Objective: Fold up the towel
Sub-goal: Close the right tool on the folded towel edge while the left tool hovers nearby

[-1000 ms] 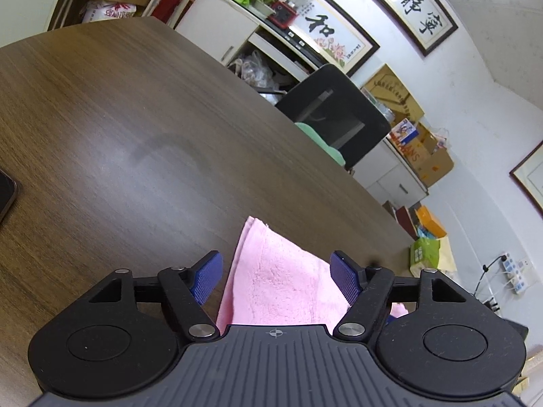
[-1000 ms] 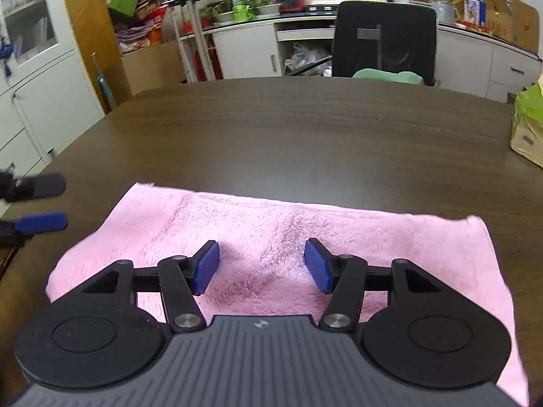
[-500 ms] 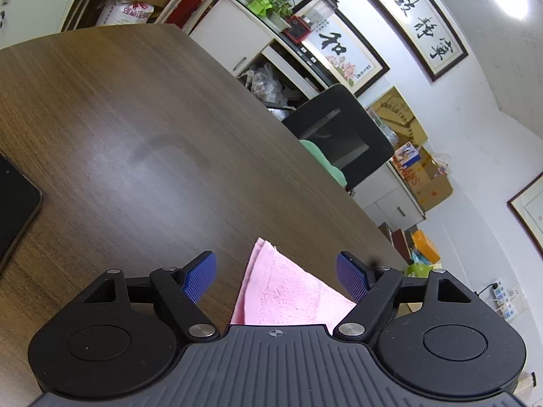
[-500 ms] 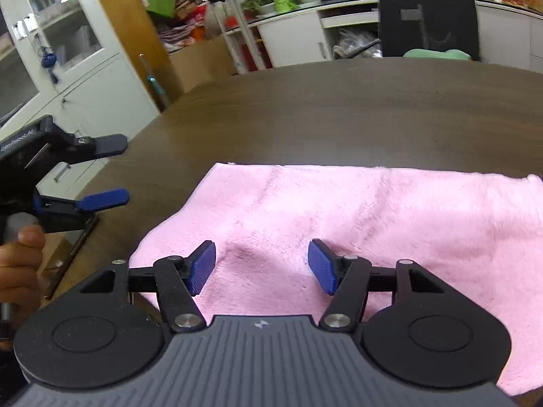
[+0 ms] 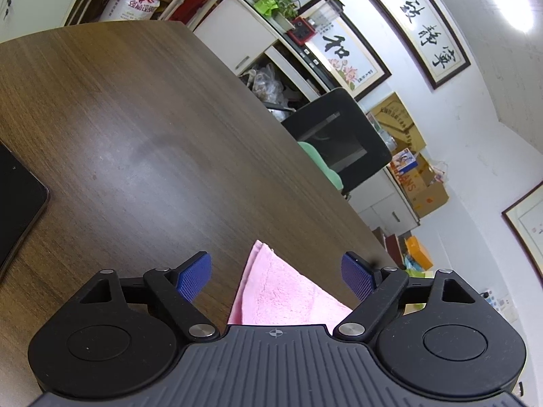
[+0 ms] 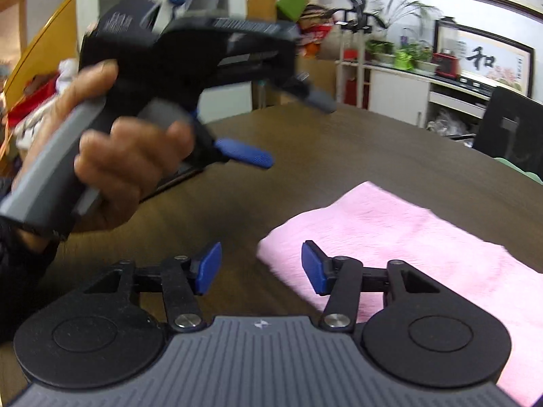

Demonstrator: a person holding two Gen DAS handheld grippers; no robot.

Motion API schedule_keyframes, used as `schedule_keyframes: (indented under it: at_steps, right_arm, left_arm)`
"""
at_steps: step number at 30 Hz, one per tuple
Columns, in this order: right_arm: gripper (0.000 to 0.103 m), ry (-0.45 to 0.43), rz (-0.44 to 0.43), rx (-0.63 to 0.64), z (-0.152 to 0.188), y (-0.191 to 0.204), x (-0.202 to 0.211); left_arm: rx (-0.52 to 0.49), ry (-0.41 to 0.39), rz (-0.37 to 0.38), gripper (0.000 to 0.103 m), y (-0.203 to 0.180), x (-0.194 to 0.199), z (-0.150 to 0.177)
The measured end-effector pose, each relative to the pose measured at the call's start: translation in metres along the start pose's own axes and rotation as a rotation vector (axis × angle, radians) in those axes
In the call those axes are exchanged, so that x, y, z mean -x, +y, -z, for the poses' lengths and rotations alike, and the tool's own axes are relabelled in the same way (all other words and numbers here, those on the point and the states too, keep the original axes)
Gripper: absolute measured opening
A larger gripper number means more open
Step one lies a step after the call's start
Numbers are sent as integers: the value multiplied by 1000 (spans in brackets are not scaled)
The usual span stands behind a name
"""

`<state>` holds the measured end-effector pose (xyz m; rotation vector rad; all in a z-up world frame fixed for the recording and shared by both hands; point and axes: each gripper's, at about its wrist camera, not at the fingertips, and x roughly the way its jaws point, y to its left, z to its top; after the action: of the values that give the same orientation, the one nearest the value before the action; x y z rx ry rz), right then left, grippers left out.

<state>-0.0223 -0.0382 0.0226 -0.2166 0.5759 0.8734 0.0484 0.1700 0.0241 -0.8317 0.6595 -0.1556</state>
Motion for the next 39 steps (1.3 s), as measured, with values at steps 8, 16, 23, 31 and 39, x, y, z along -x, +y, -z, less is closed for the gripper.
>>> schedule_keyframes:
  at_steps: [8, 16, 23, 31, 39]
  right_arm:
    - [48, 50, 53, -1, -4, 7, -19]
    - [25, 40, 126, 3, 7, 13, -25]
    - [9, 18, 136, -32, 9, 13, -18]
    - [7, -81, 94, -138, 2, 1, 19]
    - [7, -147, 5, -298, 4, -23, 46]
  left_arm:
    - [8, 5, 11, 89, 1, 2, 0]
    - [12, 16, 5, 92, 2, 0, 2]
    - [41, 74, 8, 93, 8, -11, 3]
    - [55, 146, 13, 93, 7, -24, 8]
    - [31, 247, 57, 93, 1, -38, 21]
